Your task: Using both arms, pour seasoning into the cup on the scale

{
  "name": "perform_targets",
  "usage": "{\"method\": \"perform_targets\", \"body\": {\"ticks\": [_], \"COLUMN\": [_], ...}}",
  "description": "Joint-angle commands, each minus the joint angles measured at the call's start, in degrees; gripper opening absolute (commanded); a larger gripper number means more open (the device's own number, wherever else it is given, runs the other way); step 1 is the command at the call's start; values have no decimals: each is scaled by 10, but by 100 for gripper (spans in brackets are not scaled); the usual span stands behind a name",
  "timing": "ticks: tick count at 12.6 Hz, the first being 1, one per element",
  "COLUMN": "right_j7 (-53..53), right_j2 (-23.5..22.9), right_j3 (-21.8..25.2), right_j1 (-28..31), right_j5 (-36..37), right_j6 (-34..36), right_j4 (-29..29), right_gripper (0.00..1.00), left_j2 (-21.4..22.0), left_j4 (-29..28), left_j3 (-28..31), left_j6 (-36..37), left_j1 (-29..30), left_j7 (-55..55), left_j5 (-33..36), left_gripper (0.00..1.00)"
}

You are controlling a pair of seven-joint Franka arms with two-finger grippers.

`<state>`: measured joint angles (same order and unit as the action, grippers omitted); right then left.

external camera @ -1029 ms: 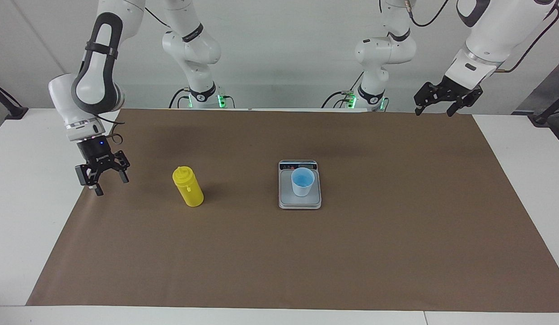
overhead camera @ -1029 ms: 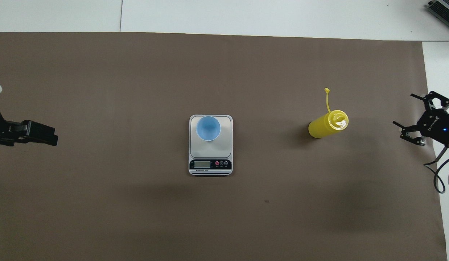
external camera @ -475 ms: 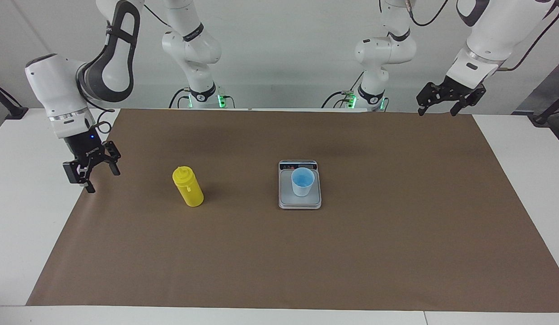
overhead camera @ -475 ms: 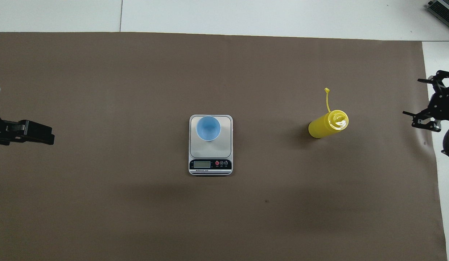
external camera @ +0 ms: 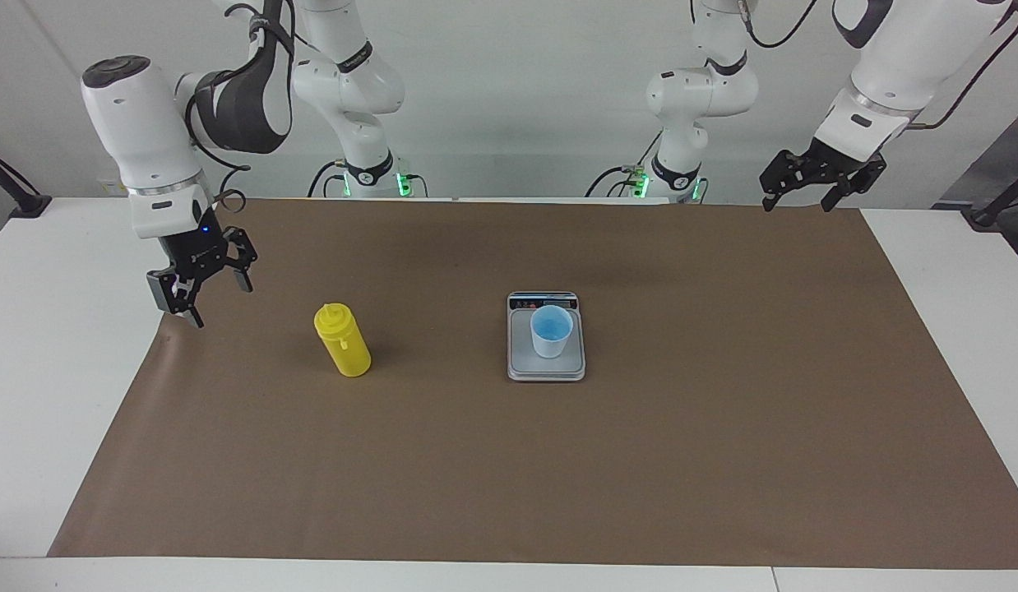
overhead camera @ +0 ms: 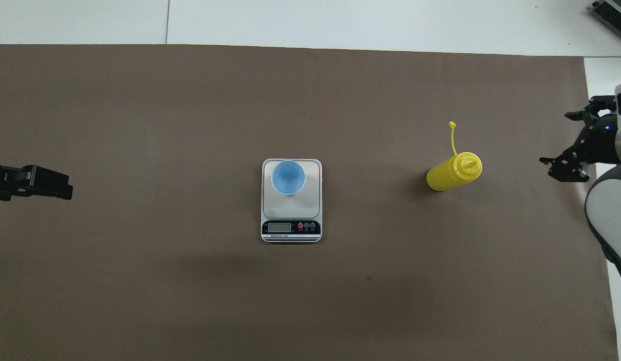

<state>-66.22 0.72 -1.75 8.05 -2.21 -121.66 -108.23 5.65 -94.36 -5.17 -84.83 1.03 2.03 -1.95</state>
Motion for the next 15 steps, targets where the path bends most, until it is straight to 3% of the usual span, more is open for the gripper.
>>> {"method": "perform_targets", "body": {"ticks": [1, 10, 15], "right_j7": [127, 592, 692], "right_j2": [-2, 19, 16], "right_j3": [-4, -92, -109], "right_j1": [-9, -10, -11], "right_j5": [22, 19, 23], "right_j6": [55, 165, 233], "right_j4": [26, 53, 84], "right_gripper": [100, 100, 100], "left_j2": [16, 17, 18], "left_j4": [-13, -17, -19], "left_j3": [5, 5, 5], "left_j6": [-10, -13, -13], "left_j1": [2, -4, -4], "left_j7": [-2, -1, -3], "left_j5": [-7, -7, -7], "left_gripper": [100, 100, 100]}}
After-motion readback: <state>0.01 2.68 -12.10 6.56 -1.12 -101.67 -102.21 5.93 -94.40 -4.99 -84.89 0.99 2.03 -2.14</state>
